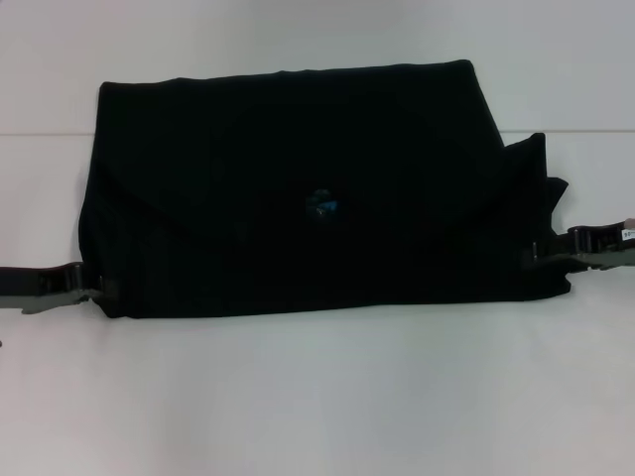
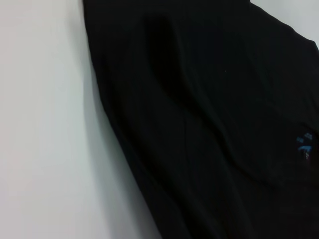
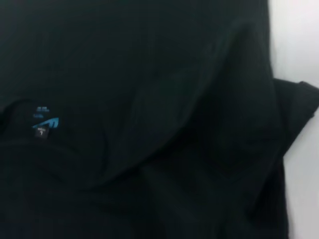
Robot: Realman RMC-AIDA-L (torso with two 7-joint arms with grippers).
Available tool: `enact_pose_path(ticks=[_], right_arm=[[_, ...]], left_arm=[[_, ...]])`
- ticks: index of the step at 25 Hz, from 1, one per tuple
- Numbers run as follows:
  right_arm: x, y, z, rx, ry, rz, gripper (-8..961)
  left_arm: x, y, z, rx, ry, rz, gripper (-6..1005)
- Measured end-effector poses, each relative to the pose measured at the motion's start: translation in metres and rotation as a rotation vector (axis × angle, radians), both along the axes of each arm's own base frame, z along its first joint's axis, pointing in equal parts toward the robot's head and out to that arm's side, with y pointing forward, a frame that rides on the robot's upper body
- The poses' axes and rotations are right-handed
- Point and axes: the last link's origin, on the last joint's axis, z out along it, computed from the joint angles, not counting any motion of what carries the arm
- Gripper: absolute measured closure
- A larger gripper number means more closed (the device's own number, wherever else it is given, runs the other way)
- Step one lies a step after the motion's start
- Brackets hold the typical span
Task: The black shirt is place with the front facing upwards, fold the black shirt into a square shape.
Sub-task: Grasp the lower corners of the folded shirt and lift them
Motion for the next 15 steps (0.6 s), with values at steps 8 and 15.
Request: enact_pose_path(ticks=[8,15], right_arm=[[-0.0070,0.0010,-0.0063,-0.016,-0.022,0.032,172],[-0.0068,0.0007,-0.0079,-0.024,-0.030,0.033,503]], left_arm=[[0.0010,-0.0004,0.0007,-0.004,-0.005,-0.005,947],[0.0018,-0.0003,0.0014,-0.005,-0.006,-0.011,947]])
